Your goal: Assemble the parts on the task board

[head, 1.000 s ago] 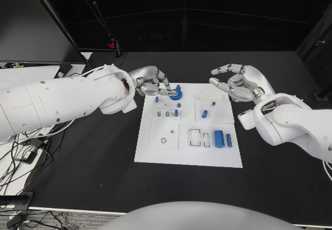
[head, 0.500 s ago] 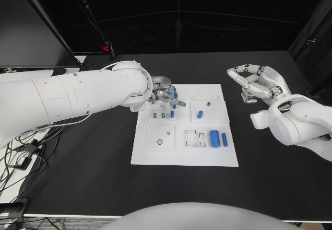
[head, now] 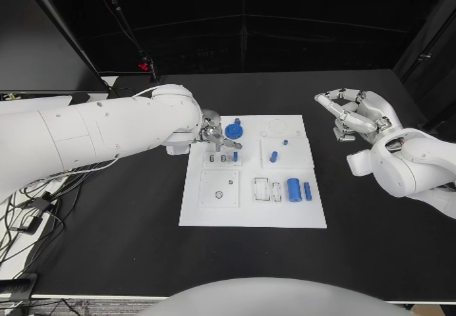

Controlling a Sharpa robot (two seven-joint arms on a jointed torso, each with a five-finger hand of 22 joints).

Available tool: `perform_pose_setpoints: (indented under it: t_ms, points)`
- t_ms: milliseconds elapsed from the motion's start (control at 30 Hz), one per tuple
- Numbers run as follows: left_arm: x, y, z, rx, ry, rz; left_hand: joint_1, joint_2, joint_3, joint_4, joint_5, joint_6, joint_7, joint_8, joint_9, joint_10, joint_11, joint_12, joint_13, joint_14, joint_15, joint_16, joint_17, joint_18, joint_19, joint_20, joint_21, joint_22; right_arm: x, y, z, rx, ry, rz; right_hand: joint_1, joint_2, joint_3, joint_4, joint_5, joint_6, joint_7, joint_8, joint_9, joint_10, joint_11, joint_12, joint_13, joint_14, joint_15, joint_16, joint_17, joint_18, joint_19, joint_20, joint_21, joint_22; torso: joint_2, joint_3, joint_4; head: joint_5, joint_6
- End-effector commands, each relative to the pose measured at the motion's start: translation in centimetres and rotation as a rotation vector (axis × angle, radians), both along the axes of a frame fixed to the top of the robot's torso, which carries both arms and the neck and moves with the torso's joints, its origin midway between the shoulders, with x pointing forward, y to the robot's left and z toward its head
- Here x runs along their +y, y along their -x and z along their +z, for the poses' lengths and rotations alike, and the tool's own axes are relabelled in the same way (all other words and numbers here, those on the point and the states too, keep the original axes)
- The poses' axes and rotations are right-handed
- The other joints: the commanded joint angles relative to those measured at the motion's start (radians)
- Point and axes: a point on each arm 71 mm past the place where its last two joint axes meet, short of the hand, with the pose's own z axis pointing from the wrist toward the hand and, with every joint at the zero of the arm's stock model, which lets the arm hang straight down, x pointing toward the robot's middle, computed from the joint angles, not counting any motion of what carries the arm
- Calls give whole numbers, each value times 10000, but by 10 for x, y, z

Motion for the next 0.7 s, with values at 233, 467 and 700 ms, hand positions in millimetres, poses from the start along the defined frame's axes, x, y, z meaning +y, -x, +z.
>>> perform_pose_setpoints:
  t_ms: [233, 467, 700]
  points:
    - [-10, -2, -1, -17, -302, -126, -101, 195, -9, -44, -79, -109, 2, -4, 173, 1045, -50, 34, 2630, 1032, -89, 8, 2628, -139, 1044, -101, 31, 2627, 2, -2, -3, 368, -95, 164, 28, 51, -79, -31, 91, -100, 550, 88, -8, 1023, 100, 24, 2628, 1057, 93, 25, 2631, 107, -93, 44, -107, 2079, 4, 12, -5, 9, 28]
    - [-23, -3, -8, 99, -263, -328, -55, 225, -1, -45, -49, -88, -4, -22, 196, 1045, -53, 34, 2630, 1032, -90, 8, 2628, -139, 1044, -103, 31, 2627, 2, -3, -4, 425, -78, 149, 48, 59, -89, -32, 116, -110, 557, 111, -11, 1023, 107, 24, 2628, 1057, 100, 25, 2631, 120, -129, 51, -148, 2062, 7, 10, -3, 1, 15]
    - [-34, -5, -11, -52, -96, -323, 569, 317, 66, -71, 89, -16, -19, -156, 344, 1045, -69, 34, 2630, 1032, -110, 8, 2628, -139, 1044, -119, 31, 2627, 2, -4, -4, 449, -68, 131, 55, 63, -92, -32, 124, -114, 559, 118, -12, 1023, 110, 24, 2628, 1057, 102, 25, 2631, 123, -137, 53, -157, 2058, 6, 9, -14, 18, -13]
